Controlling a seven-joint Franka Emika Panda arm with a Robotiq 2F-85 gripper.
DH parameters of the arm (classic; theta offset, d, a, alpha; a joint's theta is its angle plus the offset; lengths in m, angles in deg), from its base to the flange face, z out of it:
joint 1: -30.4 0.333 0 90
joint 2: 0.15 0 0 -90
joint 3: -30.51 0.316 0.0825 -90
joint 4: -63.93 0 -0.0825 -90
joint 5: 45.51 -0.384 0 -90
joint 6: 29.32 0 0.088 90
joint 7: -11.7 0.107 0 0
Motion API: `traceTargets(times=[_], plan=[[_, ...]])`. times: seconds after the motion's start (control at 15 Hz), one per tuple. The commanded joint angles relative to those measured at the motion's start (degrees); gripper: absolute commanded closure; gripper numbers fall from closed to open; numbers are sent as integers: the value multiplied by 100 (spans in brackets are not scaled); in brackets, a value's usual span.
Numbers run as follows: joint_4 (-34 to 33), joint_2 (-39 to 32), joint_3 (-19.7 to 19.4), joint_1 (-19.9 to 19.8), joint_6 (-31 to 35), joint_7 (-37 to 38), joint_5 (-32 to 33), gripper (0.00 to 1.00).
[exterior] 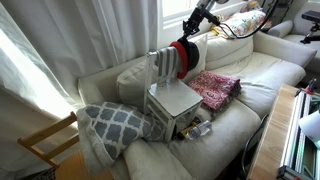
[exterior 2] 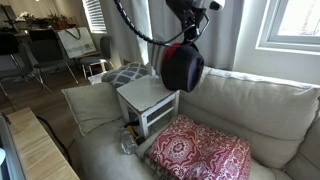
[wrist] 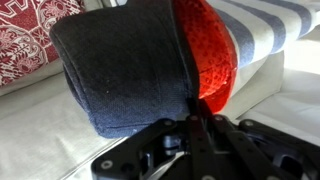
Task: Take the black hat off of the orange hat and place it on the chair
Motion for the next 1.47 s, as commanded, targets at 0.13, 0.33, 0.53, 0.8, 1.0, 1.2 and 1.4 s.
traceTargets(times=[0.13, 0.33, 0.53, 0.8, 1.0, 1.2, 1.4], plan=[[83, 172, -322, 9, -57, 129, 408, 99], [179, 311, -452, -5, -13, 174, 669, 99], [342, 502, -591, 1, -39, 331, 1054, 99], [738, 890, -816, 73, -143, 673, 1748, 99], [1292, 1315, -1037, 298, -146, 1332, 2390, 99], [2015, 1838, -1070, 543, -160, 1908, 2824, 99], [2784, 2374, -958, 836, -149, 2405, 3013, 99]])
